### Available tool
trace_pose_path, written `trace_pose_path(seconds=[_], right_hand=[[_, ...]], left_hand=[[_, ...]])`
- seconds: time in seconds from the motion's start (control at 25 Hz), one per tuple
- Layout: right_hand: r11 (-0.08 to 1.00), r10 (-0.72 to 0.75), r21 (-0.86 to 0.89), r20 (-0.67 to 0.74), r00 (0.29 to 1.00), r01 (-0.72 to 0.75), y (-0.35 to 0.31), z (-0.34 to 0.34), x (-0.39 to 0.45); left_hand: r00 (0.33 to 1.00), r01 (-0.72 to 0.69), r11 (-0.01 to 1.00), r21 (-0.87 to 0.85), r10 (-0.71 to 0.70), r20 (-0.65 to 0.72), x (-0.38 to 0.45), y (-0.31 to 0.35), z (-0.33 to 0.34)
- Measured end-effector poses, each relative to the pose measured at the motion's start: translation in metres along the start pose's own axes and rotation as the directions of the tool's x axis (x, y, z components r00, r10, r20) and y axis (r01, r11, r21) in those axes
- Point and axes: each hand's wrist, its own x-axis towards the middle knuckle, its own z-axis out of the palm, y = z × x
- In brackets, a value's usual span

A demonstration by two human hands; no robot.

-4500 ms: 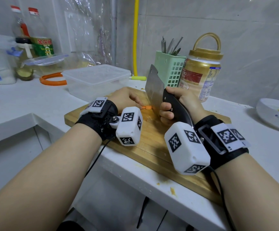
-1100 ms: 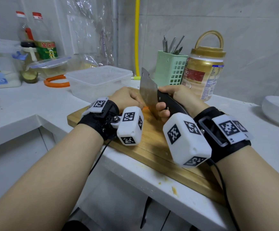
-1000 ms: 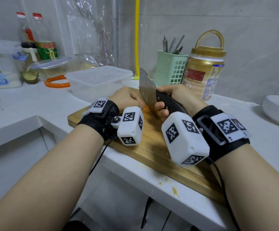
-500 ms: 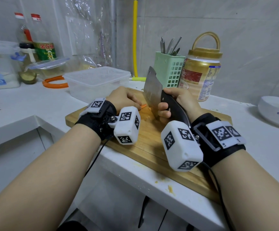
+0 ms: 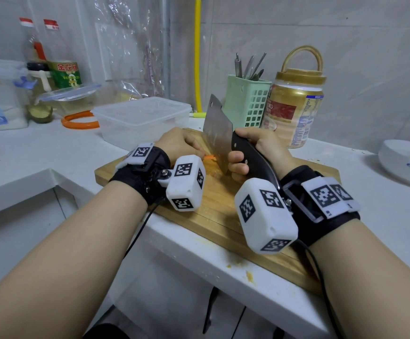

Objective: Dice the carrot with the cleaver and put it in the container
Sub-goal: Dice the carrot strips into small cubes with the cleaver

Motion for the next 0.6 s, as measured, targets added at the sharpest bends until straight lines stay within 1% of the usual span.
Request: trace_pose_path(seconds=[0.12,0.28,0.48,0.6], right_hand=[[1.000,0.014,-0.019,0.001,1.000,-0.014,-0.0014,-0.0009,0.0002],[0.997,0.073,-0.038,0.013,0.997,-0.072,-0.0055,-0.0024,-0.0005],[0.996,0.093,-0.018,-0.019,0.996,-0.093,-0.0079,0.0010,0.0038],[0.996,0.093,0.004,-0.037,0.995,-0.093,-0.0080,0.0021,0.0051]], left_hand=[[1.000,-0.014,1.000,0.002,0.014,0.012,-0.0004,0.0006,-0.0003],[1.000,-0.023,1.000,-0.002,0.023,0.016,-0.0010,0.0009,-0.0008],[0.999,0.033,0.999,0.034,-0.034,0.034,-0.0011,0.0051,0.0009],[0.999,0.049,0.998,0.049,-0.049,0.004,-0.0002,0.0038,0.0010]])
